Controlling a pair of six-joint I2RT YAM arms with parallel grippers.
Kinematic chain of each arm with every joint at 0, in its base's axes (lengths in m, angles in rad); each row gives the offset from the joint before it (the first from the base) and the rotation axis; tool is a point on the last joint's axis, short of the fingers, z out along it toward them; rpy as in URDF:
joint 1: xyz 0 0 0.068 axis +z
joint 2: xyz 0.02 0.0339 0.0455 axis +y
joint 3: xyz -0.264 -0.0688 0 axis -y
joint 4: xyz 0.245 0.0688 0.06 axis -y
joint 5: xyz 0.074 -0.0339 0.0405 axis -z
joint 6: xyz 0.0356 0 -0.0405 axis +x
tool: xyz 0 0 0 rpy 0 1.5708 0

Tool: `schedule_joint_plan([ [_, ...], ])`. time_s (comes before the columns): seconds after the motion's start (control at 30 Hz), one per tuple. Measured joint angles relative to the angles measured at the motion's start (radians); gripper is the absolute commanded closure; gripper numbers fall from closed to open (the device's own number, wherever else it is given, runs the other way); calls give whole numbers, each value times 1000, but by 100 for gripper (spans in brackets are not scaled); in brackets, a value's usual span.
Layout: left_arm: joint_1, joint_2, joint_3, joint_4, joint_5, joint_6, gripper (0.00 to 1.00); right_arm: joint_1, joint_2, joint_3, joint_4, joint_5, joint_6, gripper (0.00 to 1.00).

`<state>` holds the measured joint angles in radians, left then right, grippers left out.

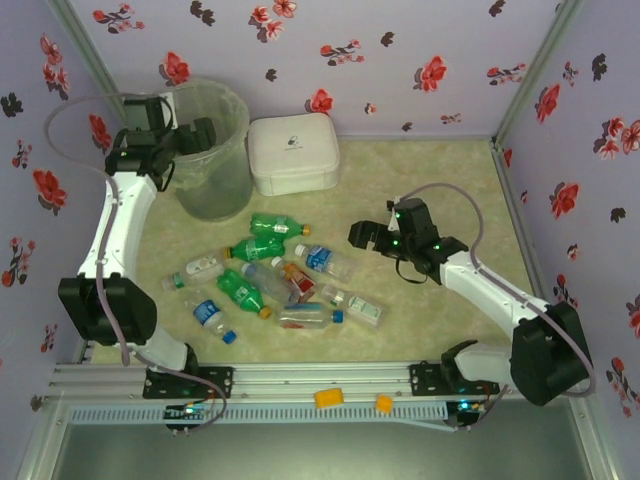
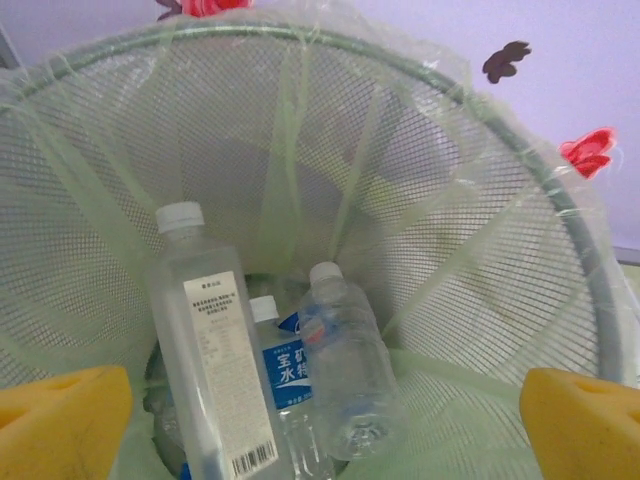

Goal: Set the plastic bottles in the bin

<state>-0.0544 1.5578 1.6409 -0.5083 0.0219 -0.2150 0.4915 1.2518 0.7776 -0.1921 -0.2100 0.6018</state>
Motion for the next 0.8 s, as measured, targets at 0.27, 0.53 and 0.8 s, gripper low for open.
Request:
schedule_joint_plan([
  [0.27, -120, -226, -182, 121, 53, -53, 0, 71, 82, 73, -62, -9, -130, 6],
  [0.53, -285, -391, -599, 371, 158, -253, 0, 141, 230, 256, -211, -56, -315, 10],
  [0.8, -422, -393, -918, 614, 117, -510, 0, 218, 371, 342, -342, -2, -442, 12],
])
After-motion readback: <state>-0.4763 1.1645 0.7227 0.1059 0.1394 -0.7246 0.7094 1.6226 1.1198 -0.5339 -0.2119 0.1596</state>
